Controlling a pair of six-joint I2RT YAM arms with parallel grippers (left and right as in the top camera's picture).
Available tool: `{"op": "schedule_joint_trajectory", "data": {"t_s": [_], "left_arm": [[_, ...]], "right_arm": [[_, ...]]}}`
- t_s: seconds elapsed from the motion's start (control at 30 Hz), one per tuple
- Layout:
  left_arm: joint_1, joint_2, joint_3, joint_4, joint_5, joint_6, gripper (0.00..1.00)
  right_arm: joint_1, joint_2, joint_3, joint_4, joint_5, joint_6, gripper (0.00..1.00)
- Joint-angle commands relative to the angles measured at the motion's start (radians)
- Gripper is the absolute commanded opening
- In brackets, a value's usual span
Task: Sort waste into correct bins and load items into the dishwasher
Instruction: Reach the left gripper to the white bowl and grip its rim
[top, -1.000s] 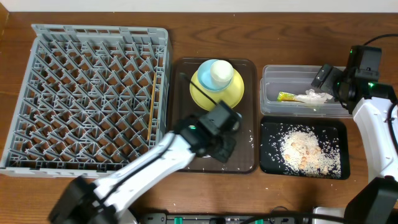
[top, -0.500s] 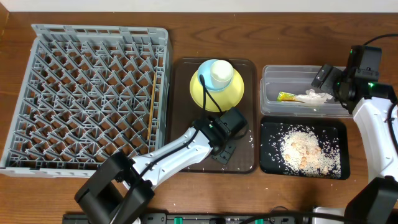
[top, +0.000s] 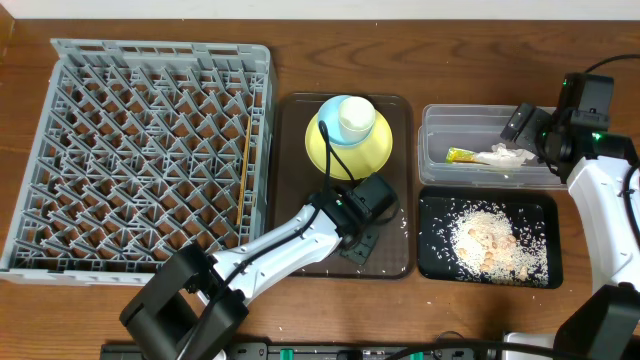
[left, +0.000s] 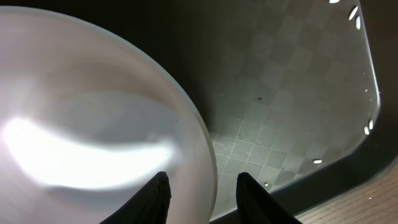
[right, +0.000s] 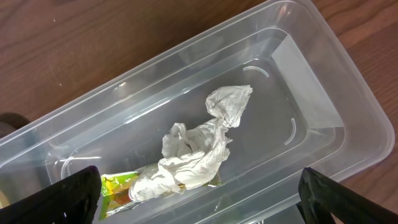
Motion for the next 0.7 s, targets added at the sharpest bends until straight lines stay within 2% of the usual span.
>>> {"op": "schedule_joint_trajectory", "data": {"t_s": [0.0, 0.23, 0.53, 0.67], "left_arm": [[-0.002, 0.002, -0.009, -0.006, -0.019, -0.017, 0.37], [-0.002, 0.002, -0.009, -0.014, 0.034, -0.095, 0.35], [-0.002, 0.004, -0.031, 0.003, -0.005, -0.102, 0.3], [-0.002, 0.004, -0.033, 0.003, -0.005, -0.102, 0.21]], "right_arm": [[-0.008, -0.003, 0.004, -0.002, 0.004, 0.006, 0.99], [-0.008, -0.003, 0.004, -0.002, 0.004, 0.006, 0.99], [-0.008, -0.003, 0.004, -0.002, 0.004, 0.006, 0.99], [-0.008, -0.003, 0.004, -0.002, 0.004, 0.006, 0.99]]}}
